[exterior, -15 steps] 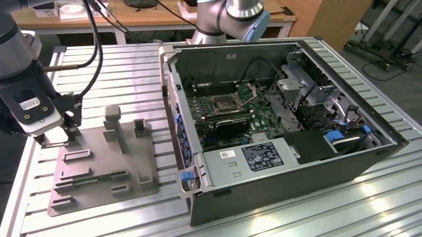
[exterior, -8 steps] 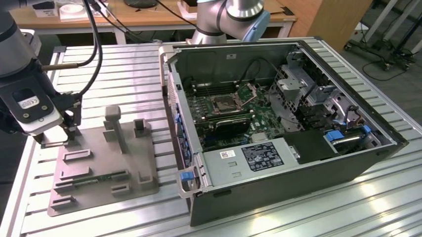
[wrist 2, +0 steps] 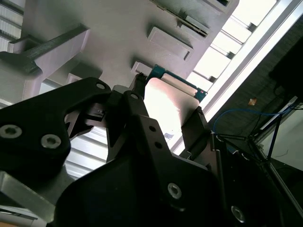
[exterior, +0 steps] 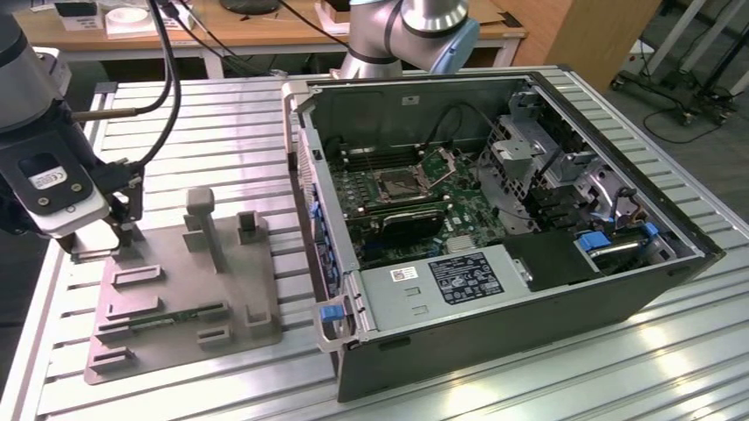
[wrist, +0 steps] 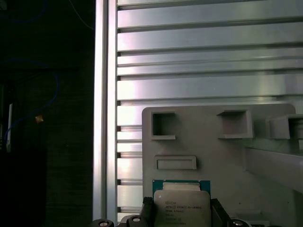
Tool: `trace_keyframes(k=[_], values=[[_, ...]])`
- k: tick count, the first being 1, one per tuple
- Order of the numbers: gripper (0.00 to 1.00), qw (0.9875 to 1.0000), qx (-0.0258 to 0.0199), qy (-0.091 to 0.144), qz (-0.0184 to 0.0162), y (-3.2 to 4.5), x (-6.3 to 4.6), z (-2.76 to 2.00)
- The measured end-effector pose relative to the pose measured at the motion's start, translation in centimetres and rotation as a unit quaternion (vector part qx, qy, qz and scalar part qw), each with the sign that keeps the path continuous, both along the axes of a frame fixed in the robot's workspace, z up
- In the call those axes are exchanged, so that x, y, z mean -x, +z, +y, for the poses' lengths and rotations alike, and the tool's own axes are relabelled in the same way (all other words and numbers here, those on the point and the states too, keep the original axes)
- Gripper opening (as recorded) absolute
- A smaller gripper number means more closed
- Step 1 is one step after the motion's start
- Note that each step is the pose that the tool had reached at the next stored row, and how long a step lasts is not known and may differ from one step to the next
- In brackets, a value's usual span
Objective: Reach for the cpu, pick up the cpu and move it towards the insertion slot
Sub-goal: 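Pick up the cpu and move it towards the insertion slot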
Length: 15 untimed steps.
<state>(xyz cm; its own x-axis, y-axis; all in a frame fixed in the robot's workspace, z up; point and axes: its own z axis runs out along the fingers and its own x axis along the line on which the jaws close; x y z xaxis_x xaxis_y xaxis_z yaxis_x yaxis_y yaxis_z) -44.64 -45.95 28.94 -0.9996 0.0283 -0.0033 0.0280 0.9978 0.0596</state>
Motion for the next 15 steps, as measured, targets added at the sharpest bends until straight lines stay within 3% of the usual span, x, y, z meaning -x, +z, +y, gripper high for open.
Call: trace_keyframes(k=[15], values=[[0.55,1.0000,-0.0006,0.000,0.0000,0.38,0.00,0.00]])
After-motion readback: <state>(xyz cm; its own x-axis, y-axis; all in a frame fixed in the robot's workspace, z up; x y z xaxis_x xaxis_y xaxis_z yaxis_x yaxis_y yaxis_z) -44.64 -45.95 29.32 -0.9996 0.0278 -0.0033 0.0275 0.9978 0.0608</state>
